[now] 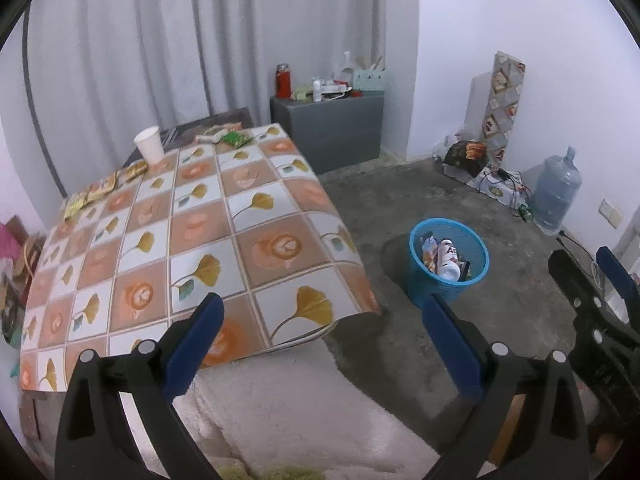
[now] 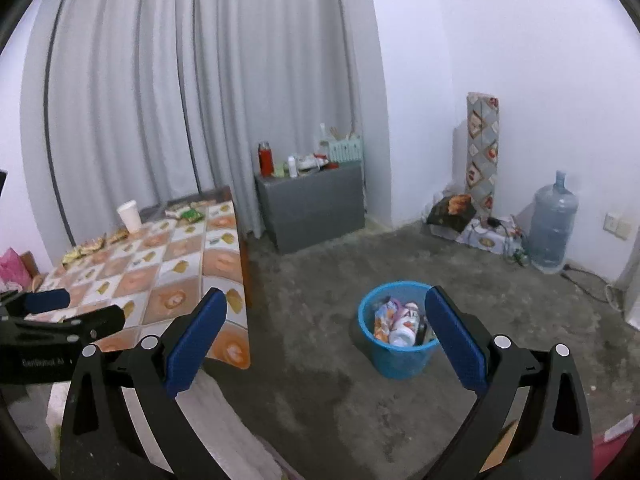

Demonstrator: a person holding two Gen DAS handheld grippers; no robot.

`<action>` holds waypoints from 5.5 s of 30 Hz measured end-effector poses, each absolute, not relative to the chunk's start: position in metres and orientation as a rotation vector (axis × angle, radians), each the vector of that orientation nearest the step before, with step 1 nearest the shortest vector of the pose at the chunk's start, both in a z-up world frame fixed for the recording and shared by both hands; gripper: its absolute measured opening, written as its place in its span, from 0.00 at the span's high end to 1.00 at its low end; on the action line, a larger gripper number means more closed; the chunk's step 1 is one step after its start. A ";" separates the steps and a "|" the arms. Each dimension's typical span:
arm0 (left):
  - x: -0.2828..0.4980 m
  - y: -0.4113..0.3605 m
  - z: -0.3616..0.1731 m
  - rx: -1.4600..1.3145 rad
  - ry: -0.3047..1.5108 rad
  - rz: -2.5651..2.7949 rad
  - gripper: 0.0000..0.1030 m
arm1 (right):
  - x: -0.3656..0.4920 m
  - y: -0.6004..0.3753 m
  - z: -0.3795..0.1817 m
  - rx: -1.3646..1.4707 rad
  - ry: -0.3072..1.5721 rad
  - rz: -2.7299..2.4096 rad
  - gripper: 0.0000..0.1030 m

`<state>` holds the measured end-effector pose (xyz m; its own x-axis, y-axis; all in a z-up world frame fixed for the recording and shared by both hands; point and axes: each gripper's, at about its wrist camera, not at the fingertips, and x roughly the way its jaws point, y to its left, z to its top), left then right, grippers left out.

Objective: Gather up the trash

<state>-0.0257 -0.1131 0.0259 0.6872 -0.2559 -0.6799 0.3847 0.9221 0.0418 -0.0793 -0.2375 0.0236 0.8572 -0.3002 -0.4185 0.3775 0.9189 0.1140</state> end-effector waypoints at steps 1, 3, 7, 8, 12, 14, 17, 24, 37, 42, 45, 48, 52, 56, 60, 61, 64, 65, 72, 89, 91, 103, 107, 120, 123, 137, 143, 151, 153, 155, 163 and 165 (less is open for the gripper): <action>-0.023 -0.111 0.026 0.183 0.733 -0.348 0.06 | -0.075 -0.236 0.025 0.192 0.423 -0.368 0.07; -0.015 -0.107 0.027 0.167 0.745 -0.330 0.06 | -0.068 -0.233 0.026 0.196 0.459 -0.384 0.07; -0.004 -0.102 0.026 0.128 0.760 -0.285 0.06 | -0.059 -0.237 0.023 0.202 0.532 -0.433 0.07; -0.002 -0.100 0.025 0.117 0.767 -0.278 0.06 | -0.058 -0.238 0.022 0.192 0.551 -0.451 0.07; 0.002 -0.099 0.016 0.109 0.816 -0.272 0.06 | -0.055 -0.244 0.019 0.174 0.602 -0.489 0.07; 0.005 -0.097 0.010 0.096 0.851 -0.266 0.06 | -0.053 -0.245 0.016 0.176 0.636 -0.488 0.07; 0.007 -0.094 0.004 0.085 0.880 -0.253 0.06 | -0.051 -0.245 0.012 0.162 0.671 -0.481 0.07; 0.005 -0.088 0.005 0.073 0.893 -0.235 0.06 | -0.044 -0.239 0.010 0.124 0.708 -0.458 0.07; 0.006 -0.076 0.011 0.045 0.890 -0.207 0.06 | -0.043 -0.233 0.012 0.103 0.709 -0.445 0.07; 0.006 -0.076 0.011 0.045 0.884 -0.201 0.06 | -0.043 -0.232 0.012 0.104 0.709 -0.447 0.07; 0.005 -0.074 0.011 0.043 0.879 -0.199 0.06 | -0.042 -0.233 0.011 0.105 0.709 -0.446 0.07; 0.005 -0.074 0.011 0.043 0.881 -0.199 0.06 | -0.042 -0.232 0.012 0.103 0.711 -0.445 0.07; 0.004 -0.073 0.011 0.042 0.882 -0.199 0.06 | -0.042 -0.232 0.012 0.102 0.710 -0.447 0.07; 0.004 -0.073 0.011 0.044 0.881 -0.200 0.06 | -0.042 -0.231 0.013 0.102 0.710 -0.448 0.07; 0.004 -0.073 0.010 0.045 0.882 -0.200 0.06 | -0.042 -0.232 0.015 0.099 0.711 -0.447 0.07; 0.003 -0.073 0.011 0.044 0.882 -0.199 0.06 | -0.042 -0.232 0.015 0.096 0.711 -0.449 0.07; 0.004 -0.073 0.010 0.045 0.879 -0.197 0.06 | -0.043 -0.232 0.016 0.096 0.711 -0.449 0.07; 0.003 -0.072 0.010 0.045 0.878 -0.195 0.06 | -0.043 -0.232 0.016 0.097 0.711 -0.448 0.07; 0.003 -0.071 0.008 0.046 0.877 -0.195 0.06 | -0.042 -0.231 0.015 0.096 0.711 -0.450 0.07; 0.004 -0.070 0.008 0.047 0.881 -0.195 0.06 | -0.041 -0.231 0.015 0.095 0.711 -0.450 0.07; 0.004 -0.070 0.008 0.048 0.881 -0.194 0.06 | -0.040 -0.231 0.014 0.093 0.711 -0.449 0.07; 0.004 -0.071 0.008 0.047 0.881 -0.194 0.06 | -0.039 -0.232 0.014 0.091 0.710 -0.450 0.07; 0.003 -0.070 0.008 0.047 0.880 -0.194 0.06 | -0.039 -0.231 0.013 0.088 0.711 -0.451 0.07; 0.004 -0.071 0.009 0.048 0.882 -0.194 0.06 | -0.038 -0.232 0.014 0.087 0.710 -0.449 0.07; 0.004 -0.071 0.009 0.048 0.881 -0.194 0.06 | -0.038 -0.232 0.013 0.087 0.710 -0.448 0.07; 0.004 -0.071 0.009 0.048 0.882 -0.193 0.06 | -0.037 -0.232 0.013 0.085 0.710 -0.449 0.07; 0.004 -0.071 0.009 0.049 0.882 -0.194 0.06 | -0.037 -0.232 0.013 0.086 0.710 -0.449 0.07; 0.004 -0.069 0.009 0.051 0.884 -0.195 0.06 | -0.036 -0.232 0.013 0.085 0.710 -0.448 0.07; 0.004 -0.069 0.008 0.050 0.886 -0.195 0.06 | -0.036 -0.231 0.013 0.084 0.709 -0.448 0.07; 0.003 -0.068 0.008 0.051 0.887 -0.195 0.06 | -0.036 -0.232 0.012 0.085 0.710 -0.447 0.07; 0.003 -0.070 0.008 0.051 0.886 -0.195 0.06 | -0.036 -0.231 0.013 0.084 0.710 -0.448 0.07; 0.003 -0.069 0.008 0.051 0.885 -0.194 0.06 | -0.036 -0.232 0.013 0.084 0.710 -0.449 0.07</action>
<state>0.0030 -0.0691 0.0085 0.6169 -0.1476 -0.7731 0.1897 0.9812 -0.0360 -0.0355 -0.2315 0.0125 0.6676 -0.3694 -0.6465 0.4253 0.9019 -0.0761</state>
